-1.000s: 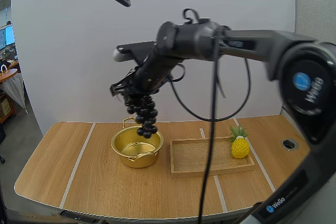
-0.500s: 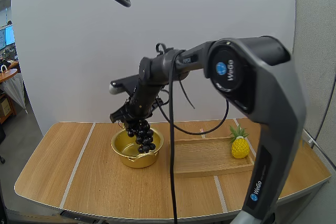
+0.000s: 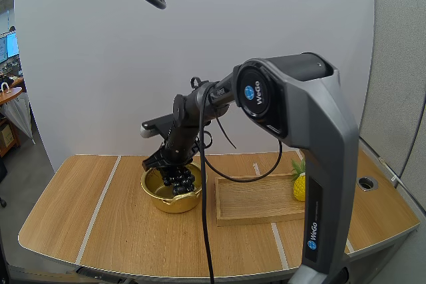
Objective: Open the pot, put the grape inside, and close it
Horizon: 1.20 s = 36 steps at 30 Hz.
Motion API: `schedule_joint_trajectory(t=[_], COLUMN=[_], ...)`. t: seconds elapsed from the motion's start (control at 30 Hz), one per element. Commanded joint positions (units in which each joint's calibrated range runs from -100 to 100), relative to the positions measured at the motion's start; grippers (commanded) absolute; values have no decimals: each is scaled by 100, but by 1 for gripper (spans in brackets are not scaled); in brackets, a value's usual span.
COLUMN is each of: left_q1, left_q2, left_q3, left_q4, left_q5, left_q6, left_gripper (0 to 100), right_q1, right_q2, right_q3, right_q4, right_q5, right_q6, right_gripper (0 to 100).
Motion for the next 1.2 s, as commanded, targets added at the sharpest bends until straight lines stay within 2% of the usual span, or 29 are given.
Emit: schedule_joint_trajectory(t=[0.0,0.5,0.57,0.6,0.63,0.7,0.73,0.93,1.17], left_q1=[-12,-12,-12,-12,-12,-12,-12,-12,-12], left_q2=[-28,-28,-28,-28,-28,-28,-28,-28,-28], left_q3=[-35,-35,-35,-35,-35,-35,-35,-35,-35], left_q4=[-4,-4,-4,-4,-4,-4,-4,-4,-4], left_q5=[-204,-204,-204,-204,-204,-204,-204,-204,-204], left_q6=[-30,-30,-30,-30,-30,-30,-30,-30,-30], left_gripper=[0,0,0,0,0,0,0,0,0], right_q1=[6,6,6,6,6,6,6,6,6], right_q2=[117,480,480,480,480,480,480,224,-681], right_q3=[-31,-46,-46,-46,-46,-46,-46,-46,-46], right_q4=[-31,-8,4,4,4,4,4,92,92], right_q5=[-20,-604,-653,-658,-658,-658,-658,-481,-17], right_q6=[-13,-28,-50,-50,-50,-50,-50,-50,-50], right_gripper=[0,0,18,31,47,86,100,100,100])
